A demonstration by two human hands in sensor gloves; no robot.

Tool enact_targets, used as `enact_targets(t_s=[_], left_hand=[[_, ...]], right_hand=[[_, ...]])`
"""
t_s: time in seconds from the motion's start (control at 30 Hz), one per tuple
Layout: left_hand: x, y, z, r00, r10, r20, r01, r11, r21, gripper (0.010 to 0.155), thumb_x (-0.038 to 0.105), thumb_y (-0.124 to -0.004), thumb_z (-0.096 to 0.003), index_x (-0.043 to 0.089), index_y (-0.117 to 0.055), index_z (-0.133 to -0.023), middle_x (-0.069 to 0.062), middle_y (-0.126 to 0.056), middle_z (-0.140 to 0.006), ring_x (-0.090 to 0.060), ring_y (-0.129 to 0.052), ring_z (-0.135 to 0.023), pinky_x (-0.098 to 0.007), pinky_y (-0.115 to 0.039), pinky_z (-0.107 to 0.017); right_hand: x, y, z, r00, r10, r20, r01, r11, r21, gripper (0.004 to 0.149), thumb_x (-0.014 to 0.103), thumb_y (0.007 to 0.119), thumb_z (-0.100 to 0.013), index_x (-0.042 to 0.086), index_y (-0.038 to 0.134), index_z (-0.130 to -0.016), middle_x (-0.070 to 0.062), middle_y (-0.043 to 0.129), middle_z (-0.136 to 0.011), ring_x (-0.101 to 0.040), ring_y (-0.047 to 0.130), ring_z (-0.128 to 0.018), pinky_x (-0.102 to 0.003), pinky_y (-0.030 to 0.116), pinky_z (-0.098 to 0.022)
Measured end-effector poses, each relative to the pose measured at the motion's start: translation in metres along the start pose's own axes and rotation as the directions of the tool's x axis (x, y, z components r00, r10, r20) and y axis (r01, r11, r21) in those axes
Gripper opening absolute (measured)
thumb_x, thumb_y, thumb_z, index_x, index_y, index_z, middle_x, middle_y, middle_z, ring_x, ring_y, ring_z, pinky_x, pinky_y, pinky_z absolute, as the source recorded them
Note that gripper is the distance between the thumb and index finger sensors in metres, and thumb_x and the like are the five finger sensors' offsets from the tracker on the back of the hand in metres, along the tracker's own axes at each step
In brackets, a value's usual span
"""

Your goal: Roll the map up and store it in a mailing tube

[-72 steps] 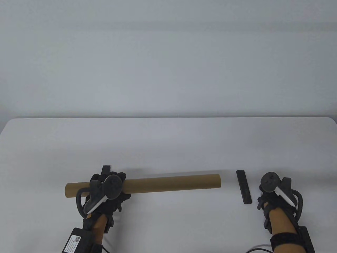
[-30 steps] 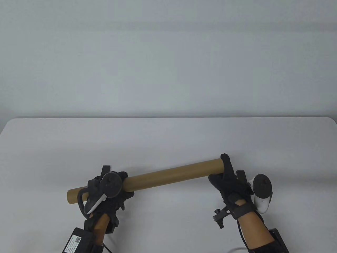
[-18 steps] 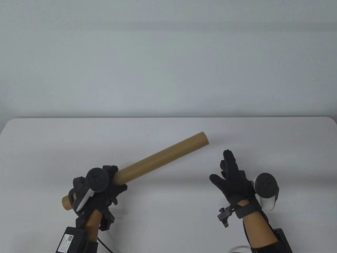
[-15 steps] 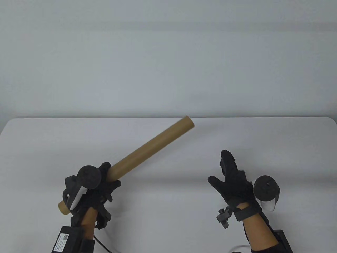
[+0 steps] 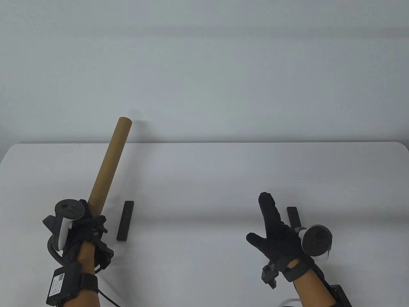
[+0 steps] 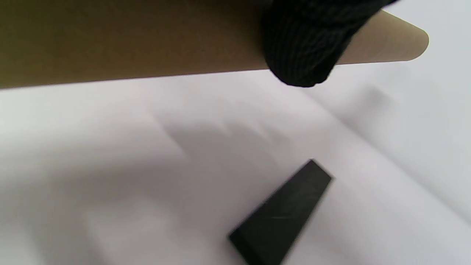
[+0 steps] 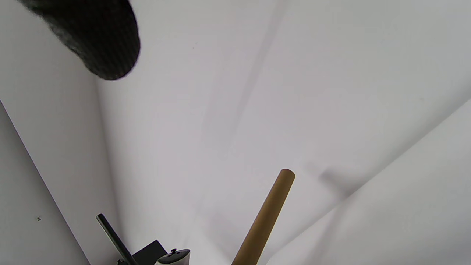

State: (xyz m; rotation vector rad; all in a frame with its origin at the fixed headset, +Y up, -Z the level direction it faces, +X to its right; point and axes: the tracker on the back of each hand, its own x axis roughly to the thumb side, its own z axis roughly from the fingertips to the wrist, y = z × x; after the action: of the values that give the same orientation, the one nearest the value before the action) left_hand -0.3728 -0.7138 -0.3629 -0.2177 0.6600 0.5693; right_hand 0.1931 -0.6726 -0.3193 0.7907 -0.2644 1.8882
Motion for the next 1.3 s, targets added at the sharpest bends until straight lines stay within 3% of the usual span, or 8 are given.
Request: enact_targets(t_s=[0.17,0.4,0.93,1.07,1.3], left_hand=[[-0.013,-0.014,-0.017,0.993,-0.058,-0.107,0.059,0.998,0.001,0.083,0.047,-0.084,-0.0484,0.036,-0.03,-0.11,-0.004,-0.058,-0.111,-0.031,-0.078,-0.095,-0.05,-0.065,-0.077],[-0.011,-0.028,-0.029,0.984,-0.117,-0.136,0.117,0.993,-0.013,0.082,0.043,-0.082,-0.0499,0.035,-0.026,-0.11,-0.007,-0.053,-0.112,-0.034,-0.074,-0.097,-0.05,-0.062,-0.079],[0.001,-0.042,-0.028,0.937,-0.293,-0.193,0.305,0.952,0.033,0.086,0.052,-0.087,-0.0459,0.034,-0.032,-0.109,-0.004,-0.061,-0.109,-0.027,-0.076,-0.096,-0.043,-0.069,-0.075],[0.003,-0.044,-0.027,0.898,-0.375,-0.231,0.384,0.923,-0.006,0.094,0.063,-0.086,-0.043,0.033,-0.026,-0.109,-0.002,-0.061,-0.109,-0.025,-0.074,-0.1,-0.048,-0.063,-0.078],[0.002,-0.043,-0.027,0.906,-0.361,-0.222,0.369,0.929,-0.008,0.095,0.063,-0.085,-0.0432,0.034,-0.023,-0.109,-0.003,-0.059,-0.11,-0.027,-0.072,-0.101,-0.05,-0.06,-0.079]], right_hand=[[-0.008,0.004,0.001,0.999,0.014,-0.041,-0.013,1.0,0.029,0.096,0.054,0.078,-0.056,0.005,0.018,-0.113,-0.031,0.014,-0.111,-0.064,0.024,-0.097,-0.074,0.03,-0.059],[-0.016,0.005,0.002,0.997,0.006,-0.078,-0.003,0.999,0.047,0.096,0.055,0.078,-0.057,0.004,0.019,-0.113,-0.031,0.015,-0.111,-0.065,0.024,-0.096,-0.074,0.031,-0.059],[-0.017,0.009,0.001,0.997,0.018,-0.074,-0.012,0.997,0.077,0.095,0.054,0.078,-0.056,0.003,0.02,-0.113,-0.032,0.017,-0.111,-0.066,0.026,-0.095,-0.074,0.031,-0.059],[-0.017,0.009,0.001,0.997,0.022,-0.071,-0.016,0.997,0.077,0.095,0.054,0.078,-0.056,0.003,0.021,-0.113,-0.032,0.018,-0.111,-0.066,0.026,-0.095,-0.074,0.032,-0.059],[-0.017,0.009,0.002,0.997,0.02,-0.07,-0.015,0.997,0.074,0.095,0.054,0.078,-0.056,0.003,0.021,-0.113,-0.032,0.018,-0.111,-0.067,0.027,-0.095,-0.074,0.032,-0.059]])
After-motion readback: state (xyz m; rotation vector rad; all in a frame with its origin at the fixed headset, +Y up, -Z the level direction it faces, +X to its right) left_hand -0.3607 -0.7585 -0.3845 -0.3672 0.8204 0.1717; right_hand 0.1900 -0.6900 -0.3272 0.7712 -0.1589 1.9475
